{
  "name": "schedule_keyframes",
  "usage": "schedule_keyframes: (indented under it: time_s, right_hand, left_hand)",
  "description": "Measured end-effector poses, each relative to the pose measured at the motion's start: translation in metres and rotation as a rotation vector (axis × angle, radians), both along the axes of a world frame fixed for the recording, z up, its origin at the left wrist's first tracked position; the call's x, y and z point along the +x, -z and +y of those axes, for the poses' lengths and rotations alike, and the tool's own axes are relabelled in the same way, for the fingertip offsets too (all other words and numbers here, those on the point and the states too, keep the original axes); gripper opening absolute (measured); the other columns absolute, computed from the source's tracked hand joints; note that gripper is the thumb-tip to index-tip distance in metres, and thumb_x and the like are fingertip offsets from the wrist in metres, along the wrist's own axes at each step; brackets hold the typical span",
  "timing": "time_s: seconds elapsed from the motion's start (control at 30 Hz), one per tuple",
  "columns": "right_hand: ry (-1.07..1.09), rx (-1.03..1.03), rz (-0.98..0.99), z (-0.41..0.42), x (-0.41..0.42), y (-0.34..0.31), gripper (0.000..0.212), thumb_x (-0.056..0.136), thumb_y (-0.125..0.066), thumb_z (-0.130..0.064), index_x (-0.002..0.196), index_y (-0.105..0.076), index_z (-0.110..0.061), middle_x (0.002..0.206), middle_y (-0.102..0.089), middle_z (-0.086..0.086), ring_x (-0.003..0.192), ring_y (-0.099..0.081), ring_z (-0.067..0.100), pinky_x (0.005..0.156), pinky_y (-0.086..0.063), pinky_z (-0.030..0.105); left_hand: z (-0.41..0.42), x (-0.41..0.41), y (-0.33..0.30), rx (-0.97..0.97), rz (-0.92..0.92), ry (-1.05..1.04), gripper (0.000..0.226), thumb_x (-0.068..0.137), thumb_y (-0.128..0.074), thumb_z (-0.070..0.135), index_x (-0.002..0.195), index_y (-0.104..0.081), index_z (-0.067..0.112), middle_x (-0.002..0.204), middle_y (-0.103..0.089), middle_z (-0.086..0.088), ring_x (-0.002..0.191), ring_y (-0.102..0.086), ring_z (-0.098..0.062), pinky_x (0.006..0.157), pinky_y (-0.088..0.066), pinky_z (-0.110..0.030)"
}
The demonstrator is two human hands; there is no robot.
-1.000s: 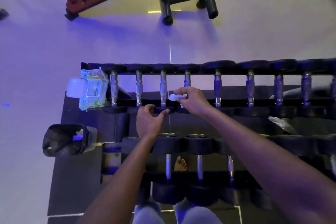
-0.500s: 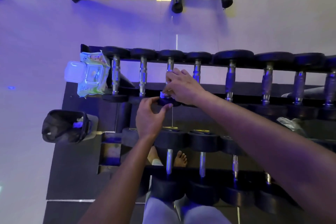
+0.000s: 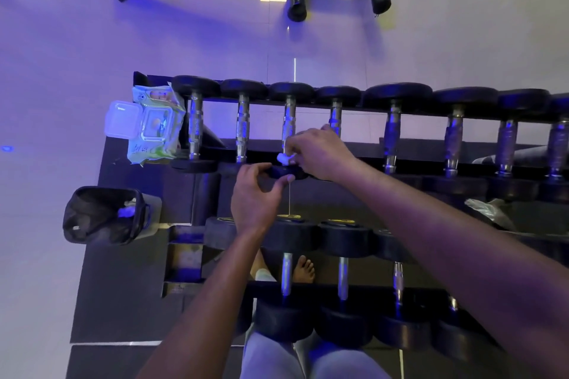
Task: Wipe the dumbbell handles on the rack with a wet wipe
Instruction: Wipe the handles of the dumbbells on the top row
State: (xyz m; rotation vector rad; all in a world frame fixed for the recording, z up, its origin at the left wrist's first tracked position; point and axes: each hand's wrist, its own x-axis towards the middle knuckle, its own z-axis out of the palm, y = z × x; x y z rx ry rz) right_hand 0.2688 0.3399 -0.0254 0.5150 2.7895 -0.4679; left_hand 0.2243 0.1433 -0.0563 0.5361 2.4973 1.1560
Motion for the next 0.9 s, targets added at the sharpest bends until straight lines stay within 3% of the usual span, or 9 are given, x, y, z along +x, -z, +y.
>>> schedule_keyframes:
  time_s: [0.1, 0.17, 0.27, 0.4, 0.57, 0.67, 0.8, 0.9]
  right_hand:
    - [0.176, -0.078, -0.042, 0.002, 0.009, 0.009, 0.014, 0.094, -0.064, -0.017, 0.093, -0.062, -0.03, 0.086, -0.067, -0.012, 0.095, -0.065, 0.022, 0.105, -0.036, 0.042]
    - [0.194, -0.076, -0.048, 0.0, 0.008, 0.011, 0.017, 0.094, -0.063, -0.014, 0.092, -0.061, -0.031, 0.083, -0.066, -0.012, 0.095, -0.065, 0.022, 0.106, -0.033, 0.042]
    - [0.229, -0.126, -0.018, -0.002, 0.01, 0.008, 0.016, 0.094, -0.063, -0.014, 0.099, -0.066, -0.03, 0.094, -0.073, -0.01, 0.1, -0.065, 0.021, 0.104, -0.036, 0.041]
    - [0.291, -0.309, 0.124, -0.007, 0.017, 0.009, 0.009, 0.098, -0.067, -0.032, 0.105, -0.067, -0.035, 0.1, -0.069, -0.012, 0.092, -0.064, 0.016, 0.087, -0.052, 0.038]
    - [0.2, -0.245, 0.082, -0.007, 0.012, 0.012, 0.011, 0.1, -0.062, -0.049, 0.109, -0.063, -0.043, 0.101, -0.061, -0.01, 0.089, -0.063, 0.022, 0.076, -0.053, 0.038]
    - [0.195, -0.236, 0.069, -0.007, 0.015, 0.011, 0.009, 0.101, -0.062, -0.047, 0.108, -0.064, -0.043, 0.101, -0.069, -0.006, 0.088, -0.065, 0.021, 0.077, -0.058, 0.041]
    - [0.188, -0.202, 0.157, -0.008, 0.013, 0.013, 0.01, 0.101, -0.063, -0.041, 0.106, -0.071, -0.038, 0.103, -0.066, -0.008, 0.093, -0.063, 0.02, 0.076, -0.054, 0.038]
    - [0.232, -0.12, 0.295, -0.002, 0.003, 0.016, 0.014, 0.1, -0.064, -0.038, 0.109, -0.074, -0.032, 0.096, -0.064, -0.007, 0.089, -0.064, 0.021, 0.071, -0.051, 0.037]
  left_hand:
    - [0.0, 0.001, 0.001, -0.001, 0.012, 0.007, 0.055, 0.081, -0.09, 0.059, 0.119, -0.075, 0.022, 0.113, -0.067, 0.011, 0.097, -0.06, -0.002, 0.073, -0.043, -0.018]
    - [0.0, 0.0, 0.001, 0.003, 0.014, 0.008, 0.055, 0.082, -0.091, 0.058, 0.119, -0.075, 0.021, 0.113, -0.067, 0.01, 0.098, -0.061, -0.004, 0.072, -0.042, -0.015]
    - [0.0, 0.001, 0.003, 0.008, 0.015, 0.019, 0.054, 0.082, -0.09, 0.057, 0.119, -0.074, 0.021, 0.112, -0.065, 0.011, 0.096, -0.057, 0.0, 0.071, -0.04, -0.003]
    - [0.001, 0.001, 0.003, 0.008, 0.003, 0.016, 0.052, 0.083, -0.09, 0.057, 0.119, -0.073, 0.023, 0.114, -0.065, 0.013, 0.097, -0.056, 0.003, 0.07, -0.04, -0.008]
    - [0.0, 0.002, 0.002, 0.019, -0.009, 0.0, 0.051, 0.082, -0.091, 0.055, 0.118, -0.073, 0.024, 0.114, -0.065, 0.014, 0.099, -0.058, 0.002, 0.071, -0.039, -0.006]
    - [0.0, 0.001, 0.003, 0.023, -0.005, -0.001, 0.051, 0.083, -0.091, 0.055, 0.119, -0.073, 0.024, 0.113, -0.065, 0.014, 0.098, -0.061, 0.0, 0.071, -0.042, -0.012]
    - [0.0, 0.004, 0.002, 0.036, -0.011, 0.004, 0.052, 0.084, -0.09, 0.056, 0.12, -0.072, 0.023, 0.113, -0.065, 0.013, 0.097, -0.063, -0.004, 0.07, -0.045, -0.017]
    - [-0.001, 0.003, 0.003, 0.04, -0.001, 0.004, 0.051, 0.083, -0.09, 0.057, 0.118, -0.073, 0.025, 0.111, -0.063, 0.015, 0.096, -0.062, -0.002, 0.071, -0.04, -0.005]
